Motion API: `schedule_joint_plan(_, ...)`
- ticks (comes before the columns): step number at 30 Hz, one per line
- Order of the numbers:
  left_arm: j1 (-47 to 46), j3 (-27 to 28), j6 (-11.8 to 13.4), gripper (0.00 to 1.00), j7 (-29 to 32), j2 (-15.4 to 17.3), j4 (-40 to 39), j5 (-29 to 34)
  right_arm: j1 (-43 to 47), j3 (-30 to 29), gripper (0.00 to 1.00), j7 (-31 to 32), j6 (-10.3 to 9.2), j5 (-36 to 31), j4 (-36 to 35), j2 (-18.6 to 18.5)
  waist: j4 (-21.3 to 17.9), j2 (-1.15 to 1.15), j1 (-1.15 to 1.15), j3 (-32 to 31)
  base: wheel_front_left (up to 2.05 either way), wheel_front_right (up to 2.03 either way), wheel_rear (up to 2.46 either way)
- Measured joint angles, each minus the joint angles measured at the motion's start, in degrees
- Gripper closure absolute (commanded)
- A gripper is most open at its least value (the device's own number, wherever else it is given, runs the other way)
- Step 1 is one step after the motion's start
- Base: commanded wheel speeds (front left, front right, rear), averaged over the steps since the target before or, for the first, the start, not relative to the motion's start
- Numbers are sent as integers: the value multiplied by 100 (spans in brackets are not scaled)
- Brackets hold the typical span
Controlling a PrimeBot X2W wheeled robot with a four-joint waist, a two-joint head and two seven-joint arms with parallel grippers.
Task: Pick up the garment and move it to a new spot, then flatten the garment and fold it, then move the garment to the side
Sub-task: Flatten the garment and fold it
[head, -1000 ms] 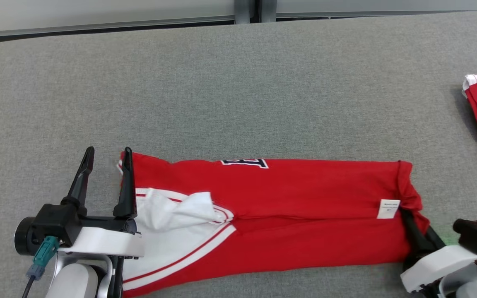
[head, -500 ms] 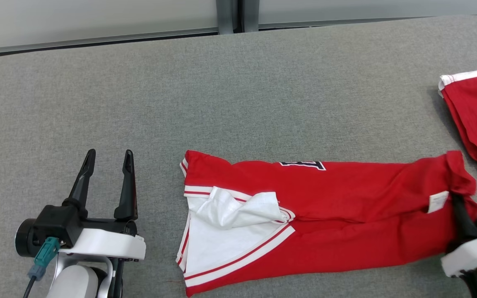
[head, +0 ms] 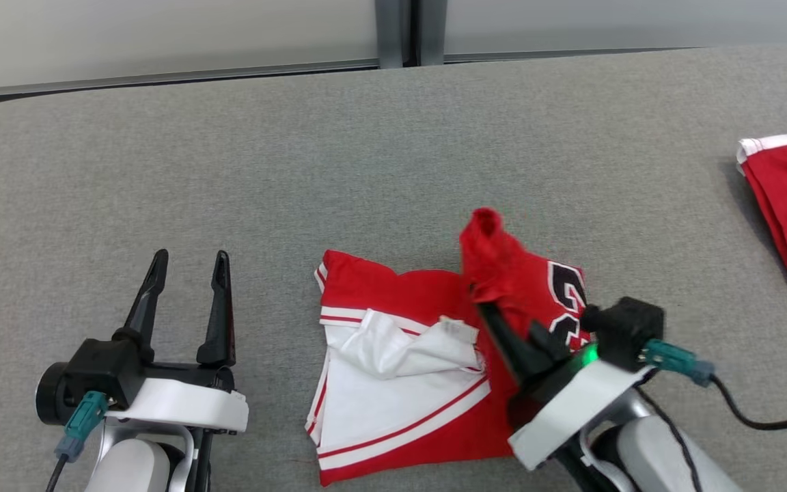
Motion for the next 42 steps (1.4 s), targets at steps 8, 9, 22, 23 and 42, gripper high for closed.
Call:
schedule_joint_plan(8, -21, -58, -33, 0, -12, -65, 96, -49, -500, 1404, 100, 20, 0, 586, 691, 467, 335, 0, 0, 32, 0, 0, 0)
schedule_joint_plan(9, -34, -79, -48, 0, -27, -81, 113, -51, -558, 1499, 100, 2, 0, 669, 835, 505, 378, 0, 0, 46, 0, 0, 0)
schedule_joint_plan(22, -91, -27, -75, 0, -51, -178, 249, -70, -1189, 2288, 0, -905, 0, 1276, 1593, 678, 487, 0, 0, 150, 0, 0, 0)
schedule_joint_plan(23, -113, -24, -82, 0, -52, -181, 249, -68, -1246, 2278, 0, -1040, 0, 1271, 1540, 653, 474, 0, 0, 147, 0, 0, 0)
schedule_joint_plan(42, 163, 221, -26, 0, -59, 2, 113, 76, 219, -1538, 0, -1211, 0, -269, 456, -615, 83, 0, 0, -173, 0, 0, 0)
